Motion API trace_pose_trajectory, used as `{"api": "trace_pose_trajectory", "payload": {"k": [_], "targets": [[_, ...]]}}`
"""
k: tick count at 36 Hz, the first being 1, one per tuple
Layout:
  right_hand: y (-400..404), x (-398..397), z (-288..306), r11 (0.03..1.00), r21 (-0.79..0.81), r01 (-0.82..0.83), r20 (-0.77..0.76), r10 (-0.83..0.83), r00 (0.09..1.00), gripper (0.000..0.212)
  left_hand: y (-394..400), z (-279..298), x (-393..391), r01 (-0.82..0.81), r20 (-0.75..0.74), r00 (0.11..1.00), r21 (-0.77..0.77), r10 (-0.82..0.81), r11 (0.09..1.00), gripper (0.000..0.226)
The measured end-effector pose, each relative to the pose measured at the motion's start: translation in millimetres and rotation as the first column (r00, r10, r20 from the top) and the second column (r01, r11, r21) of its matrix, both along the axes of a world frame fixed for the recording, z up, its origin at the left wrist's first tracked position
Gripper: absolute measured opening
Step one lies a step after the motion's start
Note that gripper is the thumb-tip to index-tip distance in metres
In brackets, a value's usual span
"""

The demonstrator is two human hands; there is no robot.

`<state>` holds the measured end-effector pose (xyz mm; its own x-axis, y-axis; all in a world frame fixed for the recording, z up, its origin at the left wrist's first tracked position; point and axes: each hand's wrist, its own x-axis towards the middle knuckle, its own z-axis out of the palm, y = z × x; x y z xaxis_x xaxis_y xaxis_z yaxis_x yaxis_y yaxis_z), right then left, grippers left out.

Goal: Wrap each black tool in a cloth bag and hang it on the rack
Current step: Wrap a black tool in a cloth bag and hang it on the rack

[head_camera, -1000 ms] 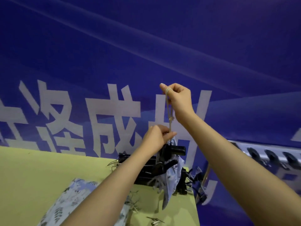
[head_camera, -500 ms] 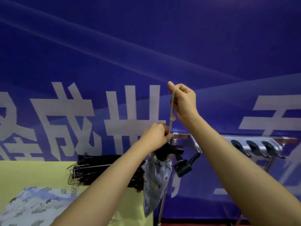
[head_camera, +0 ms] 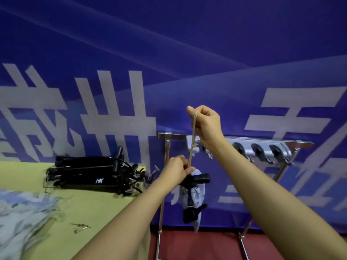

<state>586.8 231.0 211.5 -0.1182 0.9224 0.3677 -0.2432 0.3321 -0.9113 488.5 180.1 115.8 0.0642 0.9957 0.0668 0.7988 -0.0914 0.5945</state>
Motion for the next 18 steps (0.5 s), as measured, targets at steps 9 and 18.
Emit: {"api": "trace_pose_trajectory", "payload": {"k": [9,18], "targets": [[16,46,-39,0.993,-0.091,-0.076,0.048,0.081,0.996,0.034,7,-33,42,-0.032,0.181,0.983,-0.052,0.041,0.998,0.028],[15,67,-90,0.968,-0.248,0.049,0.320,0.034,0.947,0.043,14,-32,35,-0.051,0.319,0.945,-0.084,0.076,0.995,0.020]]}}
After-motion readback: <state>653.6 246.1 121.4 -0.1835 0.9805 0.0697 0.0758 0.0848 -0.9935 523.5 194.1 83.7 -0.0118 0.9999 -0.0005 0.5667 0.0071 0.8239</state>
